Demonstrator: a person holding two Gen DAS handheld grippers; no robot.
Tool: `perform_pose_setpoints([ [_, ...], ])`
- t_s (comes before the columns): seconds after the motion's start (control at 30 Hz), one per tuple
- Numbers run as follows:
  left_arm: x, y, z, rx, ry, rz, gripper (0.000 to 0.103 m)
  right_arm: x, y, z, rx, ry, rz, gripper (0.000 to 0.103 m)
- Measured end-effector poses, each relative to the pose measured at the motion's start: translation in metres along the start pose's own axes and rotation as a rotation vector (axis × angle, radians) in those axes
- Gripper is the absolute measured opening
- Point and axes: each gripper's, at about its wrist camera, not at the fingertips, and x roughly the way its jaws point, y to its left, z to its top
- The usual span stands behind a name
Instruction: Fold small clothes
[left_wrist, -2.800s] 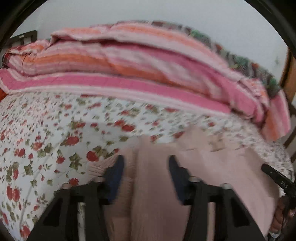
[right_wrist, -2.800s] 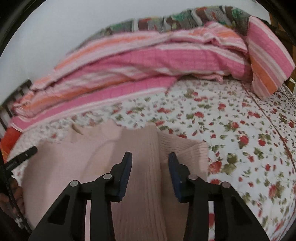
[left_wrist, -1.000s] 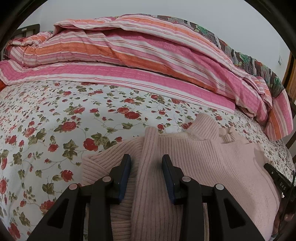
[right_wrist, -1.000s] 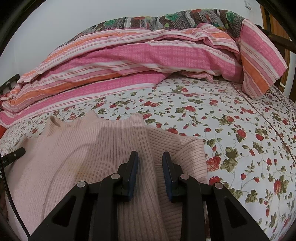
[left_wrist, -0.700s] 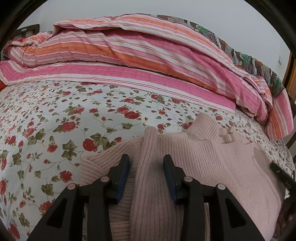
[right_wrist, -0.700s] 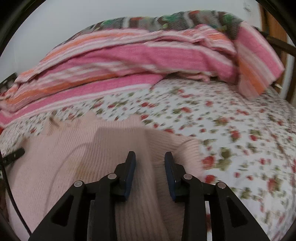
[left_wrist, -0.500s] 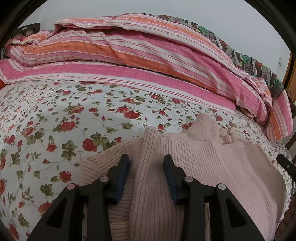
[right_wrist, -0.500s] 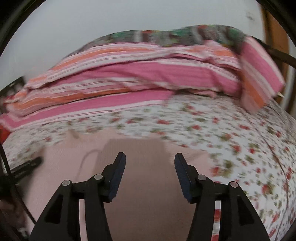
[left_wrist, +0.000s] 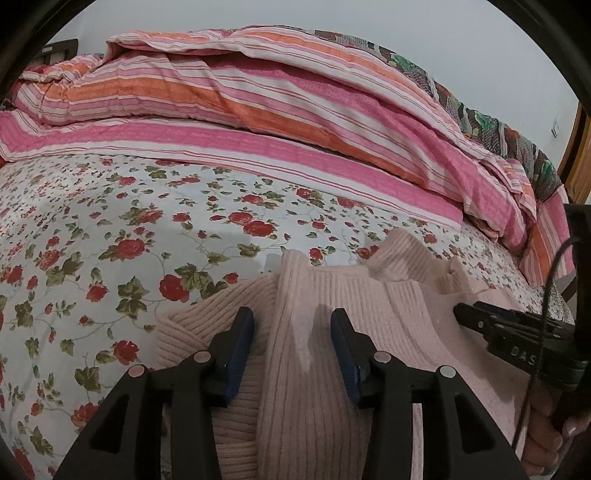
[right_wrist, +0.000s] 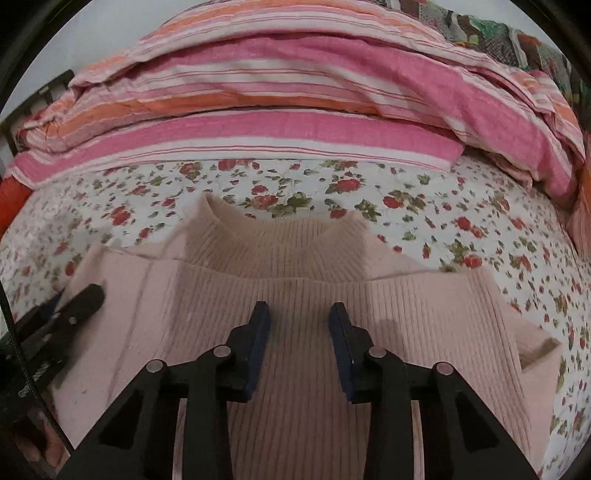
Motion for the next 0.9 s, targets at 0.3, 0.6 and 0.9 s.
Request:
perform_pose_setpoints([
  [0.3,0.000,-0.001,0.000,0.004,-0.003,0.004,0.043,0.004,0.006,0.000,-0.029,0.000,-0.054,0.035],
  [0.6,-0.007,-0.012,-0.004,0.059,-0.022,0.073,0.055,-0.028,0.006,-0.029,-0.010,-0.020,-0.005,0.035],
  [0.9,-0.040,-0.004,-0.012,0.074,-0.017,-0.020,0.071,-0.073,0.001,-0.072,-0.019,-0.082,0.040,0.035],
])
